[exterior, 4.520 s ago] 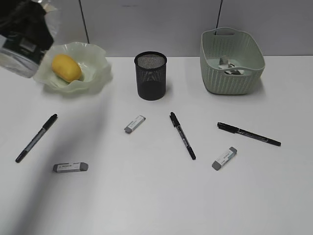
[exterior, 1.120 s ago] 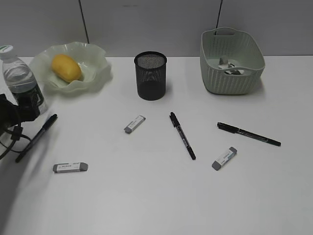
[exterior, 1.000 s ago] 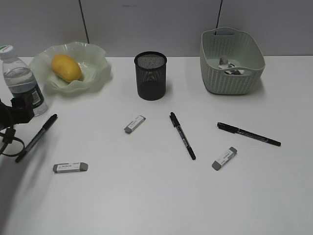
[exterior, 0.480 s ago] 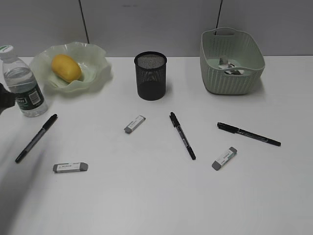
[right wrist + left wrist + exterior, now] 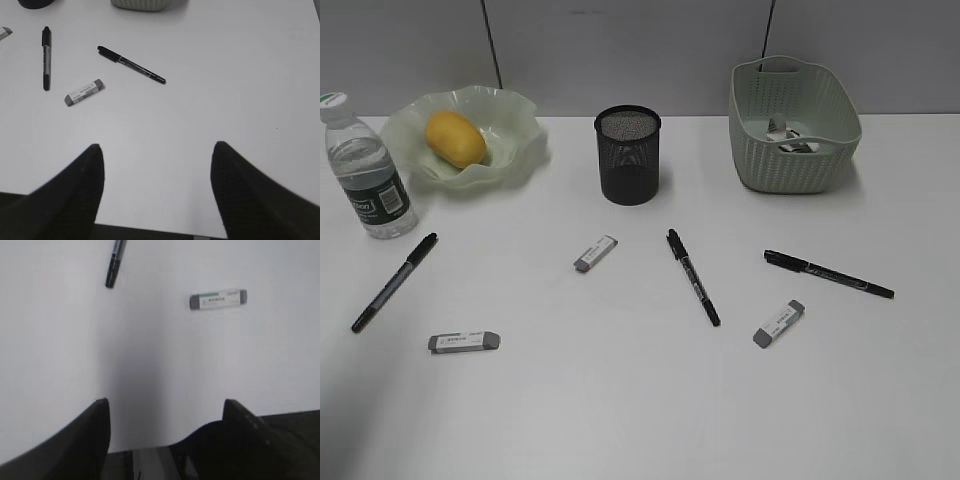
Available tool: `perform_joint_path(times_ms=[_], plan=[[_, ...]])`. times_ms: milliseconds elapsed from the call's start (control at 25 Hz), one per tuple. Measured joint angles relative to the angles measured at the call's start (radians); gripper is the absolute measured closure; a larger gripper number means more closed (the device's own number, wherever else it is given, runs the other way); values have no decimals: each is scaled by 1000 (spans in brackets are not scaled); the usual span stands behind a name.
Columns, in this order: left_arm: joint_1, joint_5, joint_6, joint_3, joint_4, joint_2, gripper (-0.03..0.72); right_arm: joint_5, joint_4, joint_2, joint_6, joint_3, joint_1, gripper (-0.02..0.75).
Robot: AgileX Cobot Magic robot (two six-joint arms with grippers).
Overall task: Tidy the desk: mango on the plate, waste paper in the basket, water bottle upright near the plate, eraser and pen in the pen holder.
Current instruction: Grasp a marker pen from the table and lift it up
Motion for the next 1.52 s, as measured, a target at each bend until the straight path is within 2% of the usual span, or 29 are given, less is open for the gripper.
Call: perform_joint_path(times_ms=[200,440,920,1520], plan=[[0,80,17,-3,-7,-126,177,0,-1,0,0,0,0,209],[0,96,57,15,1,-393,180,0,-1,0,0,0,0,209],[0,58,72,218,43,-863,180,0,-2,0,0,0,0,209],[0,60,73,285,45,-1121,180,-11,-2,0,0,0,0,209]])
